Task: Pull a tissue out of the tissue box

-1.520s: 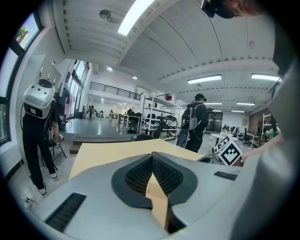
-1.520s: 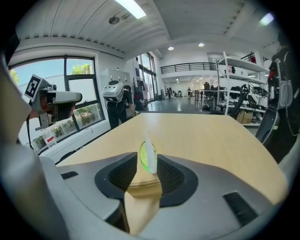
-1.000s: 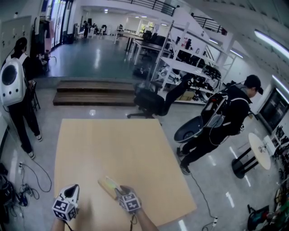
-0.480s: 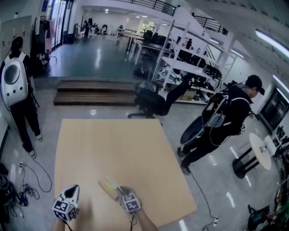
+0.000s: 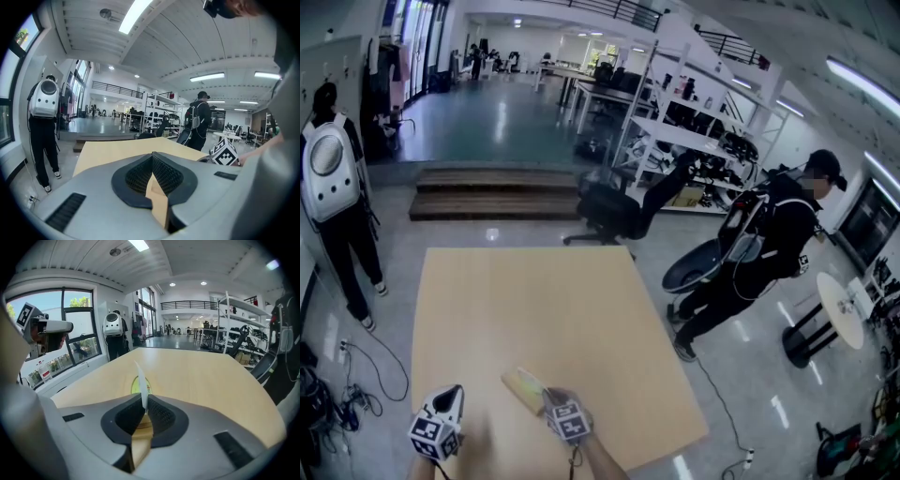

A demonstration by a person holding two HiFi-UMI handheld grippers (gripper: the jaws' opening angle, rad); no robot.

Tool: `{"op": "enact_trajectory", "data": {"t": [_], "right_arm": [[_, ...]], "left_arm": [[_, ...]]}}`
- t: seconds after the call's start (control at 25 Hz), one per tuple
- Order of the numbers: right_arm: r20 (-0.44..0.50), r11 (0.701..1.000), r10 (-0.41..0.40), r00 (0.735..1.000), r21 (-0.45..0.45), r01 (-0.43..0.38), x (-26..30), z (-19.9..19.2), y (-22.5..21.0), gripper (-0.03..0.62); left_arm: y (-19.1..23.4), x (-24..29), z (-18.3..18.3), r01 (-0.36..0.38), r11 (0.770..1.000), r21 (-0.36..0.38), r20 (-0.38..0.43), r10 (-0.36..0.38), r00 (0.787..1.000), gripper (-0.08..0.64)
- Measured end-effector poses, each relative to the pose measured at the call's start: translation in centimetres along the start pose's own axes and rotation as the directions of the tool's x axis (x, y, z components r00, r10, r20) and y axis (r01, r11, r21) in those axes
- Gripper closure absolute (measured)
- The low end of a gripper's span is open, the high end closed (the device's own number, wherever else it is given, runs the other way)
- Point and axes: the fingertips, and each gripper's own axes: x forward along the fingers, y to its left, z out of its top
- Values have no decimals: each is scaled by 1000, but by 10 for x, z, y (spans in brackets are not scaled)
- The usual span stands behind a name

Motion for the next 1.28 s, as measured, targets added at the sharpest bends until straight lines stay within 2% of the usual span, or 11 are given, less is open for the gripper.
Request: {"op": "enact_trajectory", "data": {"t": [0.16, 0.44, 0.64, 0.96, 1.28], "right_arm": [[-10, 1000, -7, 1000, 1, 7, 0, -1, 0, 578], [-3, 1000, -13, 1000, 11, 13, -2, -3, -2, 580], [58, 1000, -14, 998, 23, 13, -3, 3, -1, 581], [65, 999, -29, 997, 33, 26, -10, 5, -4, 581], [129, 999, -44, 991, 12, 42, -22, 19, -7, 581]], "left_arm": [[3, -1, 0, -8, 1000, 2, 9, 8, 1000, 552], [-1, 1, -1, -3, 1000, 0, 16, 3, 1000, 552], [-2, -1, 3, -2, 1000, -3, 21, 2, 1000, 552], [-2, -1, 4, -2, 1000, -6, 31, 2, 1000, 552], [-9, -6, 8, -1, 1000, -4, 45, 2, 999, 552]]}}
